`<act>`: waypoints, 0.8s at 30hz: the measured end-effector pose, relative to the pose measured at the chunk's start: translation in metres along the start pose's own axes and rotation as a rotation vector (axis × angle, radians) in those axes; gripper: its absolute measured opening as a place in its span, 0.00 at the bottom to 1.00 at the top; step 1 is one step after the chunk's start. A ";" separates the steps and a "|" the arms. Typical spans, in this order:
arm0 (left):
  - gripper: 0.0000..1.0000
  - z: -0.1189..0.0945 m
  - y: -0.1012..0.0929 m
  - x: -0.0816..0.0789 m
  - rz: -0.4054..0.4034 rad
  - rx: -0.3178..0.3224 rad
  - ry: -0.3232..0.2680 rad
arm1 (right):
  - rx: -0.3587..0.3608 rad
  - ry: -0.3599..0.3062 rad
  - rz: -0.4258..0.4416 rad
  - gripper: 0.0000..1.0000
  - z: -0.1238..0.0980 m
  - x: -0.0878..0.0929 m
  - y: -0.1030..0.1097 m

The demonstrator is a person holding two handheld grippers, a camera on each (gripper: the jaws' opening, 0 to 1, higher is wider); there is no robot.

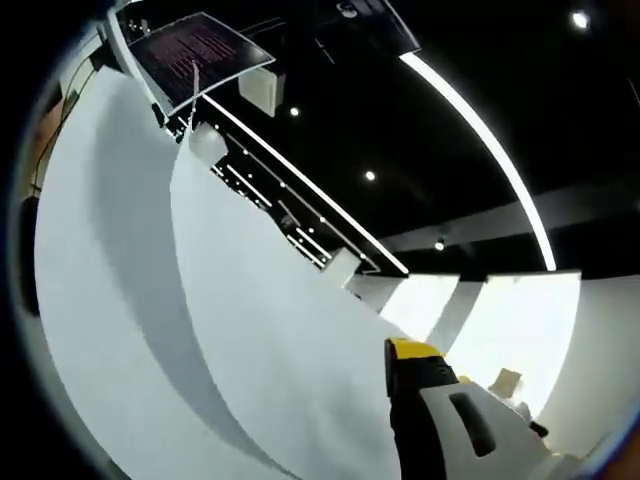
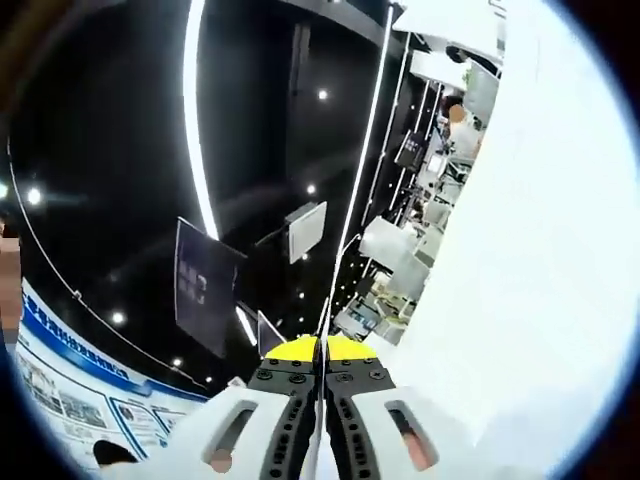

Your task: Organize the stack of printing papers by aligning and flattening the scattered papers on the table

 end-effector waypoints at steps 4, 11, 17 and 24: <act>0.36 0.000 0.000 0.000 0.001 0.000 0.000 | 0.002 -0.001 0.002 0.00 0.000 0.003 0.001; 0.33 0.001 -0.001 0.004 0.023 -0.009 0.017 | -0.010 0.033 -0.125 0.00 -0.003 0.028 0.009; 0.31 0.000 -0.003 0.005 0.042 -0.023 0.022 | 0.059 0.193 -0.368 0.00 -0.008 0.053 0.005; 0.27 0.001 -0.001 0.007 0.047 -0.037 0.032 | 0.073 0.207 -0.351 0.00 -0.012 0.051 0.001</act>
Point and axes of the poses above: the point that each gripper's makers call its tool centre point, and the gripper's own axes: z roughly forward along the fingers, y roughly to its left, x roughly out of its underside, the point moved 2 cm from there along -z, roughly backward along the fingers, and after that the axes turned 7 degrees about z, right-handed, at the moved point
